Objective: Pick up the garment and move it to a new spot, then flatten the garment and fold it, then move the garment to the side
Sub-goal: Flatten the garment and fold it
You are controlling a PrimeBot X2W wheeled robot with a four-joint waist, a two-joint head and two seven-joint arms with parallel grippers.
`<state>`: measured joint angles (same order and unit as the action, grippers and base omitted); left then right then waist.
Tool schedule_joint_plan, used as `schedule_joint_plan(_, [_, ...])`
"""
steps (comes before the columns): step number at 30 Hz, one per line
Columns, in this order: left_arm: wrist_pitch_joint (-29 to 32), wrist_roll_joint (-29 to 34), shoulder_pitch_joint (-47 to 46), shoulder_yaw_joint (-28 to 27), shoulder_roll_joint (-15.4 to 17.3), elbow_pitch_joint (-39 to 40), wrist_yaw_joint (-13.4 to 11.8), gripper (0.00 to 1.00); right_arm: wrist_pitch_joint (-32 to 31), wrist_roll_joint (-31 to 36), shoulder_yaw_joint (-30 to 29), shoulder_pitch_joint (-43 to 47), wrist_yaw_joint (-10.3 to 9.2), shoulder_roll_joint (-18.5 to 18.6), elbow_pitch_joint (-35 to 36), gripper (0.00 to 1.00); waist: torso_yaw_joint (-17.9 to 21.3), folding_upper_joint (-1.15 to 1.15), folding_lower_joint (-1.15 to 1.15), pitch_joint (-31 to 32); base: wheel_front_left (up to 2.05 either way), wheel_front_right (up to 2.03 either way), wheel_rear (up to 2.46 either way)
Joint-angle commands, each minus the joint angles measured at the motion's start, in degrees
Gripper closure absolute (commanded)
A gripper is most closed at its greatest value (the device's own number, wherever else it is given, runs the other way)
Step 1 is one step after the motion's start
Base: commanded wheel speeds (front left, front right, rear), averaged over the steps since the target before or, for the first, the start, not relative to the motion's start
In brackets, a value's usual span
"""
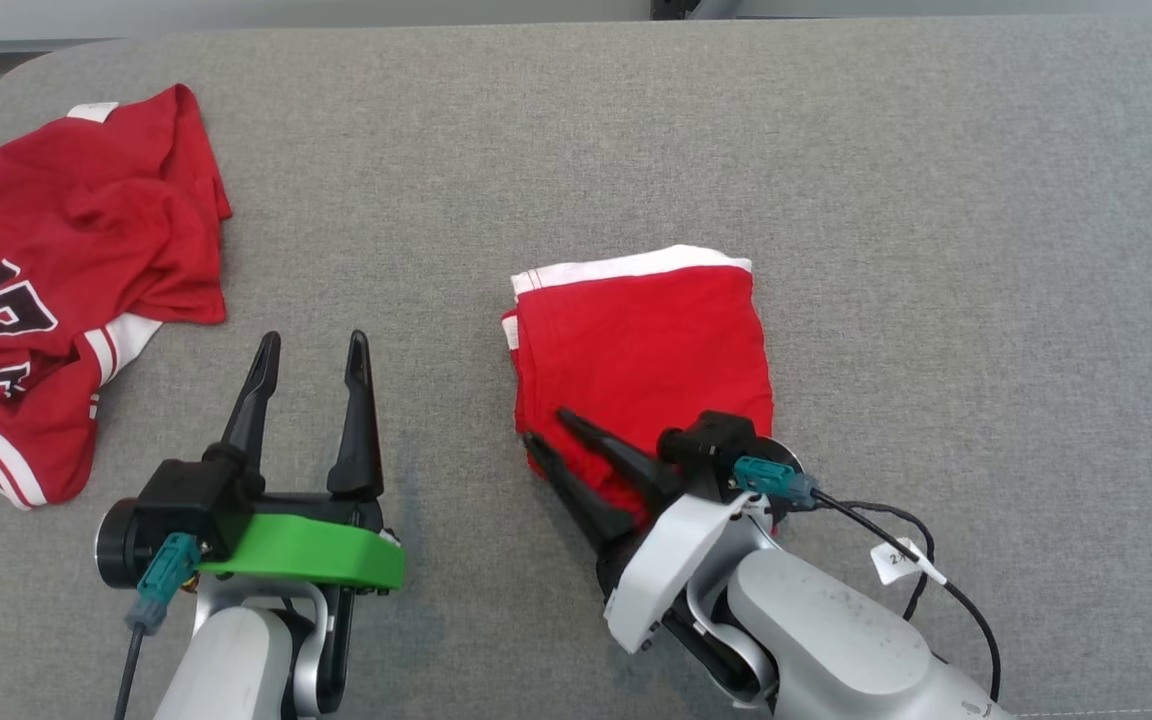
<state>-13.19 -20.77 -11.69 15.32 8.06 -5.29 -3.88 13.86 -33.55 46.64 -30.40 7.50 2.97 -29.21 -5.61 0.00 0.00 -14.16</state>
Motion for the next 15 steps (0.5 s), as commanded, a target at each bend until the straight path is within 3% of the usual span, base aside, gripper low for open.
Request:
schedule_joint_plan(1, [-0.3,0.3,-0.8,0.0,0.2,-0.1,-0.2,0.00,0.7,-0.8,0.2,-0.7,-0.02,0.0,0.3,0.00,0.3,0.00,0.00,0.0,0.00,0.00,0.00])
schedule_joint_plan(5, [-0.4,0.1,-0.9,0.0,0.6,-0.6,0.0,0.00,1.3,-0.3,0.4,-1.1,-0.02,0.1,2.8,0.00,1.1,0.00,0.00,0.4,0.00,0.00,0.00])
schedule_joint_plan(8, [-0.4,0.0,-0.9,-0.2,0.7,-0.9,-0.4,0.00,1.4,-0.3,-1.8,0.5,-0.02,2.3,9.2,0.00,1.8,0.00,0.00,1.0,0.00,0.00,0.00])
schedule_joint_plan(15, [-0.6,0.5,-0.1,-0.8,1.5,-0.4,-1.5,0.00,1.4,4.5,-14.8,7.8,-0.01,7.5,19.0,0.00,3.4,0.00,0.00,2.3,0.00,0.00,0.00])
